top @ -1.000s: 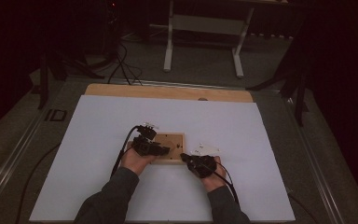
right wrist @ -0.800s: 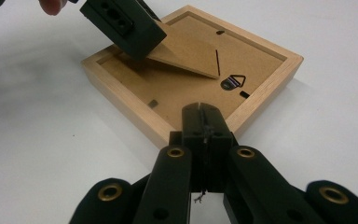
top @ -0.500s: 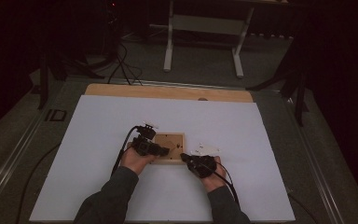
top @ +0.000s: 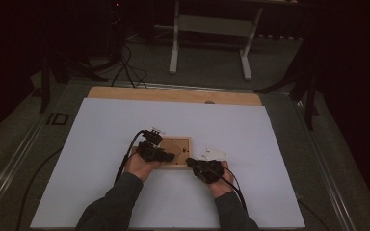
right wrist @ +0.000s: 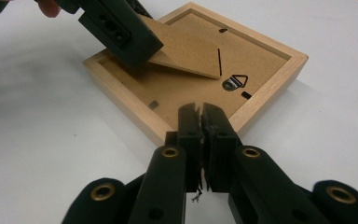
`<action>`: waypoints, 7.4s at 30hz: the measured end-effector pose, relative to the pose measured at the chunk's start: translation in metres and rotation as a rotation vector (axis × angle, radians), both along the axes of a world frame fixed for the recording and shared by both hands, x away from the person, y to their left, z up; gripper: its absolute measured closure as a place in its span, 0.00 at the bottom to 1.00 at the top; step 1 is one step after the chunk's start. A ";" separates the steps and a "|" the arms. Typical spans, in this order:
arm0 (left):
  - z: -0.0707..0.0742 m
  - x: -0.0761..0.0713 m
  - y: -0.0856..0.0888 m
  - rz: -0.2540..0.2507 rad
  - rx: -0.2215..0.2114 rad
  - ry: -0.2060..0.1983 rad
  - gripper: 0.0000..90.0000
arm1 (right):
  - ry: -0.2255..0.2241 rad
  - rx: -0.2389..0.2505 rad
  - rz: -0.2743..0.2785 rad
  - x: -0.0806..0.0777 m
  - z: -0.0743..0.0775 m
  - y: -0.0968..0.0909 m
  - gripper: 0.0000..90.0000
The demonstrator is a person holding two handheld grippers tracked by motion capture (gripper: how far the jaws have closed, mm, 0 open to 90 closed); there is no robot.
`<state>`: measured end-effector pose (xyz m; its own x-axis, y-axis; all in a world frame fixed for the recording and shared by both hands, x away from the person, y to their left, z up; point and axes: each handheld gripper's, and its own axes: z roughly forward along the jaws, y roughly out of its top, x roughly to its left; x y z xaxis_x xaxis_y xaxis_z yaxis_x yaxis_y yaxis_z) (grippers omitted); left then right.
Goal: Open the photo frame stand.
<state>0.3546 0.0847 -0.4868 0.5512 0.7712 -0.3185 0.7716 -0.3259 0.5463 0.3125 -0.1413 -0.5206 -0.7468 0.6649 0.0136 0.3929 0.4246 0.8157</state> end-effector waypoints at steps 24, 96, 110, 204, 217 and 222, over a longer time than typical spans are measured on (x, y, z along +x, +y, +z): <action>0.005 -0.030 -0.006 0.005 0.065 -0.181 0.60 | -0.009 0.067 -0.036 0.002 0.019 -0.011 0.85; -0.013 -0.084 -0.001 -0.022 0.198 -0.491 0.60 | -0.008 0.119 -0.047 0.025 0.050 -0.008 0.64; -0.015 -0.089 -0.003 -0.035 0.224 -0.532 0.60 | 0.100 0.127 -0.038 0.043 0.046 -0.006 0.49; -0.037 -0.039 0.002 0.010 0.117 -0.342 0.70 | 0.016 0.050 -0.009 0.035 0.056 0.008 0.66; -0.036 -0.040 0.004 -0.003 0.123 -0.336 0.70 | 0.016 0.052 0.004 0.035 0.056 0.006 0.69; -0.035 -0.041 0.008 -0.012 0.132 -0.333 0.70 | 0.014 0.055 0.011 0.033 0.055 0.006 0.70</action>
